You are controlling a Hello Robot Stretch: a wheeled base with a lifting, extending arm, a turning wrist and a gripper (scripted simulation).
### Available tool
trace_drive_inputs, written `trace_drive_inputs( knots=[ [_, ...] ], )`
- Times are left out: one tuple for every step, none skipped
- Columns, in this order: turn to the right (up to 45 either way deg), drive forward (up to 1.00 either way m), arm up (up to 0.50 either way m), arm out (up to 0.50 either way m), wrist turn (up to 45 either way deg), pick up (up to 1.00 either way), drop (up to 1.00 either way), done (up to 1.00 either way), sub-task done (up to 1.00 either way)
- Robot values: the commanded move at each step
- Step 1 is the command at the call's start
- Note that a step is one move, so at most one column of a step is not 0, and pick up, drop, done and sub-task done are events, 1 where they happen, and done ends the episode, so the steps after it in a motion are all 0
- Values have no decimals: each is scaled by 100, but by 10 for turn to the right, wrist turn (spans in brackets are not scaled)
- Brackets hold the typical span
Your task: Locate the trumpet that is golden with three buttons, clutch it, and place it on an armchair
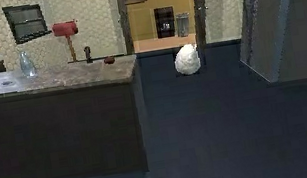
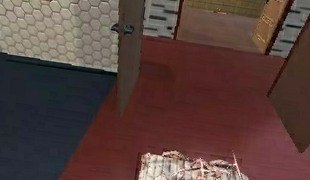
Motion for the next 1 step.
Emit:
trace_drive_inputs(
  knots=[
    [120,0,0,0,0,0,0,0,0]
  ],
)
